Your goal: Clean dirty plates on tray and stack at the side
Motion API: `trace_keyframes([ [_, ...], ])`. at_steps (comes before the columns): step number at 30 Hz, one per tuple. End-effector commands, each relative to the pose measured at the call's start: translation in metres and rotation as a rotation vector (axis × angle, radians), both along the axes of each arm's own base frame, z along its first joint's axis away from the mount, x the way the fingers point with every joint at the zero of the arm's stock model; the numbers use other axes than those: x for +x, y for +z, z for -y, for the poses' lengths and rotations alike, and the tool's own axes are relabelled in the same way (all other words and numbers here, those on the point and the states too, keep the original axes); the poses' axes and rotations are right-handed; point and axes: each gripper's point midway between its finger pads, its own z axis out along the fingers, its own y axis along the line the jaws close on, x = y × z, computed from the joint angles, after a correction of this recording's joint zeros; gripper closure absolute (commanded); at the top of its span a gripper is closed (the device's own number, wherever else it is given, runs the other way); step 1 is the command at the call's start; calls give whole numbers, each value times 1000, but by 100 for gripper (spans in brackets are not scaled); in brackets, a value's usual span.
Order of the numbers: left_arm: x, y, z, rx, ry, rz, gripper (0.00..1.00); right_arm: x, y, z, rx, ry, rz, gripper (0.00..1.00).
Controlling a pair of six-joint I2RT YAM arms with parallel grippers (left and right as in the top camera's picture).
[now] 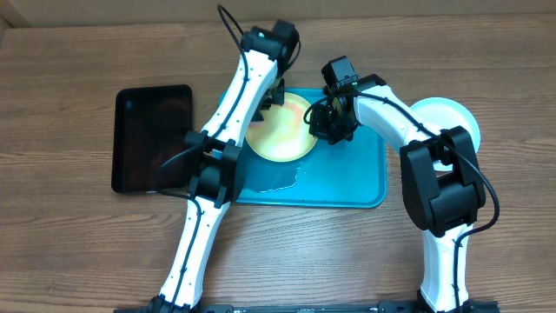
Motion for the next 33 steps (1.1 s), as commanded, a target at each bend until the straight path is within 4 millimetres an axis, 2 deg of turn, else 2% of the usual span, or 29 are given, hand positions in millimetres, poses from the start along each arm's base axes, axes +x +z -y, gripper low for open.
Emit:
trace_keyframes([
  [1,7,20,0,-34,49,54,96,-11,-19,5,-42,32,-46,96],
  [5,4,41,0,-132,56,43,96,-10,-2,2,-22,64,-15,96],
  [7,4,51,-6,-137,68,52,96,-7,14,2,-18,75,26,96],
  [10,6,56,-8,-151,18,56,96,-2,43,8,-42,78,97,96],
  [14,6,55,-8,-150,17,55,96,-3,80,36,-201,43,186,96],
  [20,12,56,-10,-140,19,78,96,-15,122,73,-467,-22,287,96],
  [26,12,56,-11,-135,19,79,96,-32,147,97,-705,-113,346,96],
  [33,12,55,-10,-136,20,79,96,-52,170,98,-915,-151,446,96],
])
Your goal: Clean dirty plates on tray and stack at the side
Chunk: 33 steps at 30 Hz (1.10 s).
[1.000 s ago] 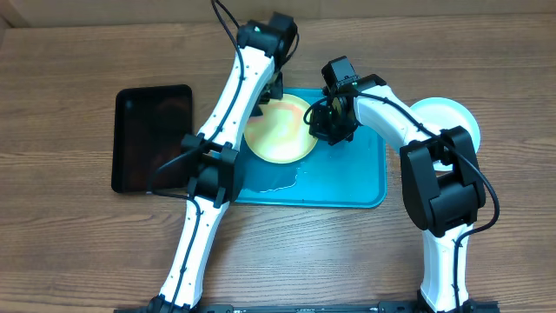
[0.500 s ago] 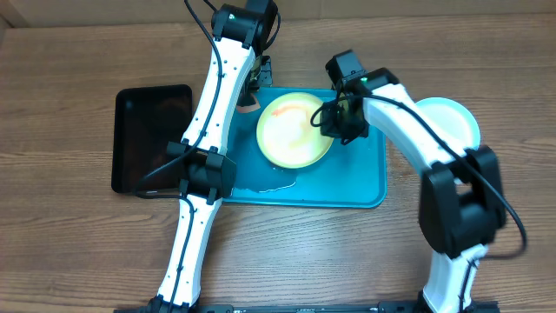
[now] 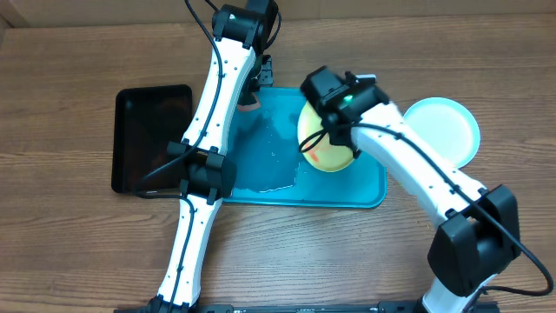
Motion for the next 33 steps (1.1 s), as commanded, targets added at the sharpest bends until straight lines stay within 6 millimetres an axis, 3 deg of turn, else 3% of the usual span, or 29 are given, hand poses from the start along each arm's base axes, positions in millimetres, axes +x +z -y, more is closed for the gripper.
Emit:
trace_keyframes([
  [1,3,0,2,4,-29,11,96,3,32,8,-137,-54,186,96],
  [20,3,0,3,2,-30,10,96,-31,115,10,-409,-42,541,96],
  [33,2,0,6,-14,-33,5,96,-37,130,11,-388,-49,599,96],
])
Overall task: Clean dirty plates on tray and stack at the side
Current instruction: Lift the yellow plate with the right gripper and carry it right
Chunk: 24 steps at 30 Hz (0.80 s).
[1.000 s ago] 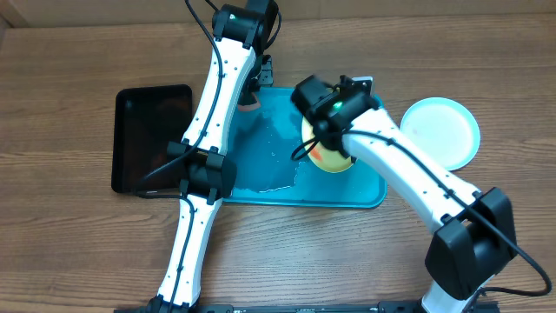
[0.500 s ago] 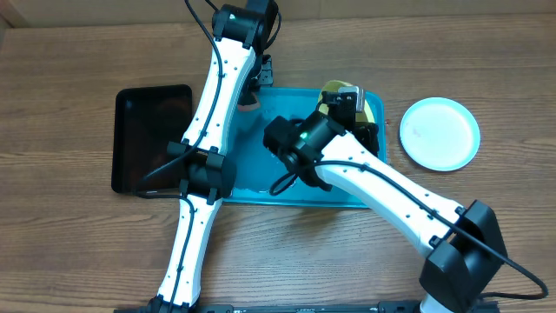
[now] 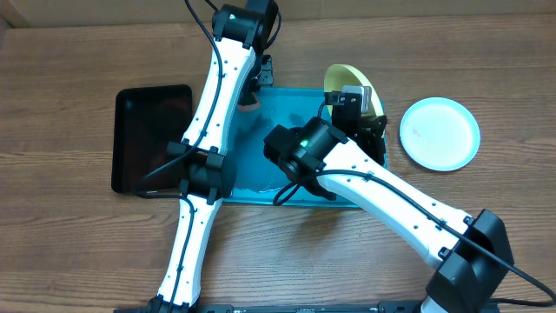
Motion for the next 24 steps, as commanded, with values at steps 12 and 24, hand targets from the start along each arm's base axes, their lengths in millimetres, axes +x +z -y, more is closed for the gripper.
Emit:
trace_keyframes([
  [12,2,0,5,-11,-32,6,96,9,-46,-1,359,-88,-123,96],
  [24,1,0,5,-10,-33,3,96,42,-115,-9,753,128,-560,96],
])
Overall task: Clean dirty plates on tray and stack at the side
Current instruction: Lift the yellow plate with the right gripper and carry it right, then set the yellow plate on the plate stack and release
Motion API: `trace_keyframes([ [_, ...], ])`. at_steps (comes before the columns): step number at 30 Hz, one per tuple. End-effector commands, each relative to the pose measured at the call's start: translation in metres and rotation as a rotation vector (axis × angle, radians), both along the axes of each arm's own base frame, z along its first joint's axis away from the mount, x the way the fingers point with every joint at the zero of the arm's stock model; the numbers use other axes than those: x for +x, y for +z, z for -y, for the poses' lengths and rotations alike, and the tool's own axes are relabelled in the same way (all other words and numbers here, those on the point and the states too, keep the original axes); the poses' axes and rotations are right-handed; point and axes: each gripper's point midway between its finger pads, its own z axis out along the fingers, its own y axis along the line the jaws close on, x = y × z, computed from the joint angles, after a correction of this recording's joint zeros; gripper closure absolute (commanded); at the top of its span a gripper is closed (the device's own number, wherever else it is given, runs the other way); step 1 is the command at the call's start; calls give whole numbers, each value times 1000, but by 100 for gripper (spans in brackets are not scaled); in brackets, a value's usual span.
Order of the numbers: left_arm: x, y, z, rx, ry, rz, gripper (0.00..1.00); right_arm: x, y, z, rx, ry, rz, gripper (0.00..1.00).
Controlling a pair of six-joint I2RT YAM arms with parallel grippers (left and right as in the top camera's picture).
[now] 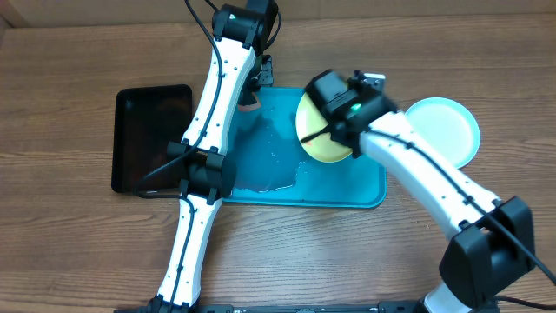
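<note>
Tilted on edge above the right half of the teal tray (269,152) is a yellow plate (317,143). My right gripper (346,130) is shut on its right rim, mostly hidden under the wrist. A pale blue plate (452,126) lies flat on the table right of the tray, partly covered by the right arm. My left gripper (252,94) hangs at the tray's far left corner, with a small reddish-brown scrub pad (248,103) showing at its tips.
A black tray (152,139) lies left of the teal tray. A film of water (274,174) sits on the teal tray near its front middle. The left arm stretches along the teal tray's left side.
The right gripper has carried the yellow plate from upright at the tray's far right corner back to a tilt over the tray's right half. The left arm has not moved.
The yellow plate lay on the teal tray with both grippers at it. Then the right gripper held it tilted over the tray's right half, and the left gripper was at the far left corner. The plate then stood upright at the far right corner; now it tilts over the tray again.
</note>
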Motion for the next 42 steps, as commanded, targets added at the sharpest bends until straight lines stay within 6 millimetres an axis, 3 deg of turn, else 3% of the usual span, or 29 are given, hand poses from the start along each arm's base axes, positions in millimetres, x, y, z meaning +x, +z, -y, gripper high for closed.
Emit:
trace_keyframes([
  [1,1,0,5,-10,-32,4,96,-3,-4,-2,191,113,-112,96],
  [5,1,0,5,-10,-32,4,96,5,-8,37,334,6,-150,96],
  [11,2,0,5,-10,-32,5,96,12,-8,126,428,-216,-122,96],
  [17,2,0,5,-10,-32,5,96,-2,-20,216,413,-449,-73,96],
  [20,2,0,5,-11,-32,7,96,-12,-39,243,429,-550,-55,96],
  [25,4,0,6,-13,-32,14,96,-26,-70,249,472,-590,-62,96],
  [29,4,0,6,-13,-32,15,96,-29,-83,248,473,-590,-61,93],
  [35,2,4,0,-10,-31,11,96,-25,-81,241,482,-565,-63,35],
  [38,1,18,-6,-17,-45,25,96,-22,-69,235,496,-548,-61,23],
  [42,2,56,-18,-36,-27,99,96,-11,-30,226,487,-502,-15,22],
])
